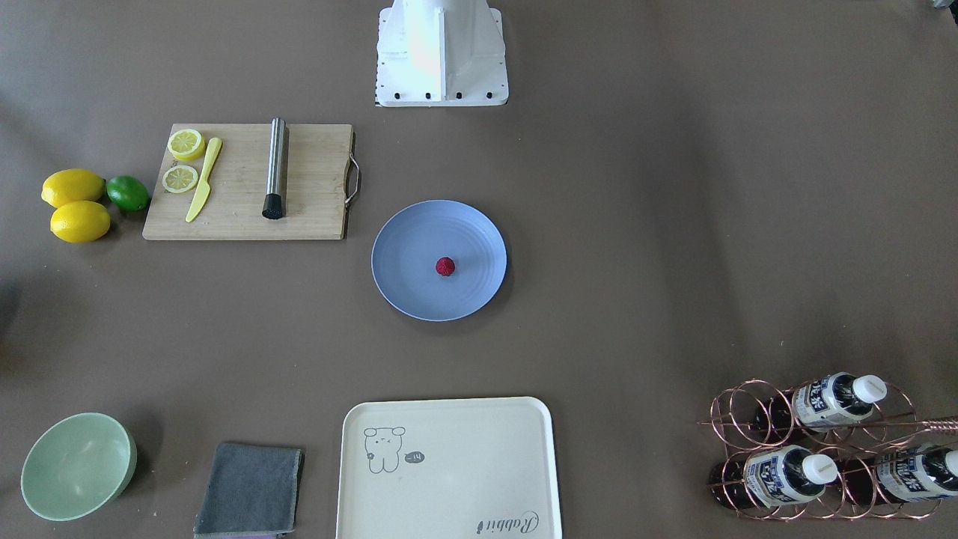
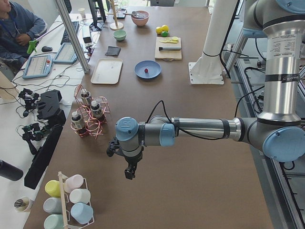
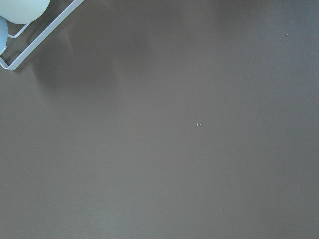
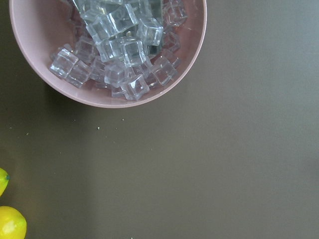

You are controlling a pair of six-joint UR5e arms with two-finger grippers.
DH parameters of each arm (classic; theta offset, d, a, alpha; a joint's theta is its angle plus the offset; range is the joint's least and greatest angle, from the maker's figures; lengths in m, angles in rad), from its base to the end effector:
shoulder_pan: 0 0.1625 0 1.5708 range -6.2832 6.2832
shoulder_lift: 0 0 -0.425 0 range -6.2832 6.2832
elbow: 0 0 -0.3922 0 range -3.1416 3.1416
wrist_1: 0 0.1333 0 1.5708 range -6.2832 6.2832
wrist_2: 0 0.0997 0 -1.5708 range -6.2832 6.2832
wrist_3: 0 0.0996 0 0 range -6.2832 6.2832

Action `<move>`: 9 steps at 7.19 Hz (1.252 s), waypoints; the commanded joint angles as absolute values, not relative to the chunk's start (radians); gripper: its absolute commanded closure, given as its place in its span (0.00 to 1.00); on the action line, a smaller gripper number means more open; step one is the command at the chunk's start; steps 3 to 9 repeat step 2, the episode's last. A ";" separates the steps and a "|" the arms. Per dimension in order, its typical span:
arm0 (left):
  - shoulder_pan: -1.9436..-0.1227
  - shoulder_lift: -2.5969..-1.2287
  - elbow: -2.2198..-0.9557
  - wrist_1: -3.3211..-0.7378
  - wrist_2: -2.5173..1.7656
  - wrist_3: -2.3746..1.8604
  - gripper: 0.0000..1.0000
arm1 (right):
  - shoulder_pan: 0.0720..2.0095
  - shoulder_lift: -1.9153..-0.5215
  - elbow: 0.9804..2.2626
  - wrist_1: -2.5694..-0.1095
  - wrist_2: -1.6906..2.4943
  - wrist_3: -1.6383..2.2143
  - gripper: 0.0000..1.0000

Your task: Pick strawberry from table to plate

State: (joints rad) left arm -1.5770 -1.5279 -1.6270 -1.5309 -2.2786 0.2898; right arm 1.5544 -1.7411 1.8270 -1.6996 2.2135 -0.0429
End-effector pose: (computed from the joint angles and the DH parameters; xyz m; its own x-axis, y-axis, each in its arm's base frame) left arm -0.0715 -0.4712 0.6602 0.7298 0.2646 -0.6304 -0.2111 0.9642 0.1602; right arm 0.0668 -0.4161 0.6316 0.7994 -0.0303 0.6001 0.0507 0.9986 -0.0172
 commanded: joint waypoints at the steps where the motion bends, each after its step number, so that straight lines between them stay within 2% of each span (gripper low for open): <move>1: -1.577 -1.528 -1.626 -1.531 -2.278 0.288 0.00 | 1.554 -1.741 1.827 -1.700 2.214 -0.043 0.00; 9: -1.577 -1.526 -1.626 -1.531 -2.278 0.288 0.00 | 1.555 -1.741 1.827 -1.700 2.214 -0.043 0.00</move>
